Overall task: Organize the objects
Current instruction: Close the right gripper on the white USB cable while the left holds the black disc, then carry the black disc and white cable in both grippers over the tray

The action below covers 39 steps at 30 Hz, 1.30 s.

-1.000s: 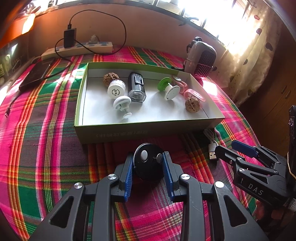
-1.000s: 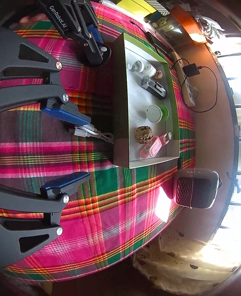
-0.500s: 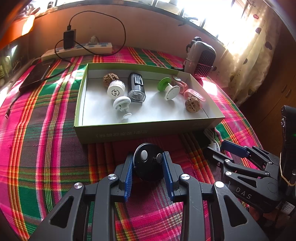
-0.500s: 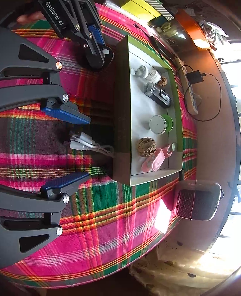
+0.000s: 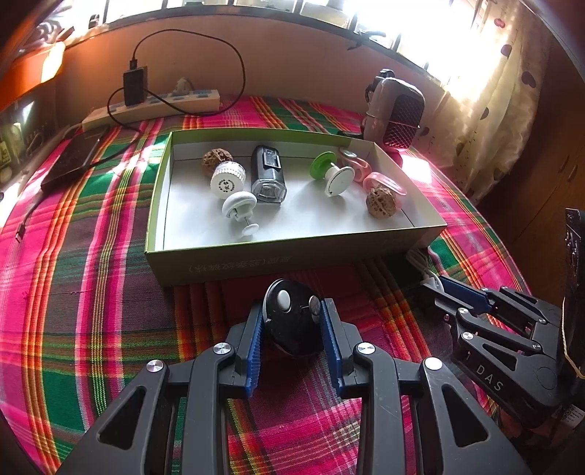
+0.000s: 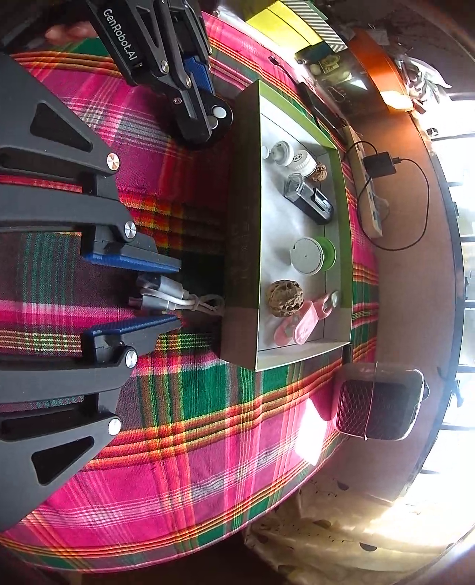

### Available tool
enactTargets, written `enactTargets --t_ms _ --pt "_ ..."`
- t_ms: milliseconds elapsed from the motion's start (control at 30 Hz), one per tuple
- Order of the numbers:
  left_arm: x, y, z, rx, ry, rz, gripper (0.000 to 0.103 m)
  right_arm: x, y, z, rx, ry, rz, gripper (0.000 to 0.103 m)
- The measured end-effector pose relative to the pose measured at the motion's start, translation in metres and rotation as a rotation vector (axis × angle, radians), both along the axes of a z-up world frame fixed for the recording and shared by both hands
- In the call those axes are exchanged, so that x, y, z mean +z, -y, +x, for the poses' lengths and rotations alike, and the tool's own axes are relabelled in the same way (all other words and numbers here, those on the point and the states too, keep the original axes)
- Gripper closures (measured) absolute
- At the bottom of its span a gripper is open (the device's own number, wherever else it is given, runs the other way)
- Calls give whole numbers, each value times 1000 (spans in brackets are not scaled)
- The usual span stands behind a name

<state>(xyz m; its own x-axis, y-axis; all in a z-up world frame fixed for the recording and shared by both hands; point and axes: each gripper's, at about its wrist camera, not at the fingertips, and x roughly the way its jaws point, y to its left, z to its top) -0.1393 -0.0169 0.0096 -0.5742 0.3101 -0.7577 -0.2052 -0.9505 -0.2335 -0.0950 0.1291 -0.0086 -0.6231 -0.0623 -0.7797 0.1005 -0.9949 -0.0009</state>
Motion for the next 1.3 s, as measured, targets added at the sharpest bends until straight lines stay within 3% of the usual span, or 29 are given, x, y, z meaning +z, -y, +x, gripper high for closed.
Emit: enactTargets --t_ms 867,1300 --pt "1 -2 3 2 -7 -11 78 5 -6 9 37 -16 -49 83" --pt "23 -3 16 -2 -58 -11 78 28 -9 17 74 -72 -93 83"
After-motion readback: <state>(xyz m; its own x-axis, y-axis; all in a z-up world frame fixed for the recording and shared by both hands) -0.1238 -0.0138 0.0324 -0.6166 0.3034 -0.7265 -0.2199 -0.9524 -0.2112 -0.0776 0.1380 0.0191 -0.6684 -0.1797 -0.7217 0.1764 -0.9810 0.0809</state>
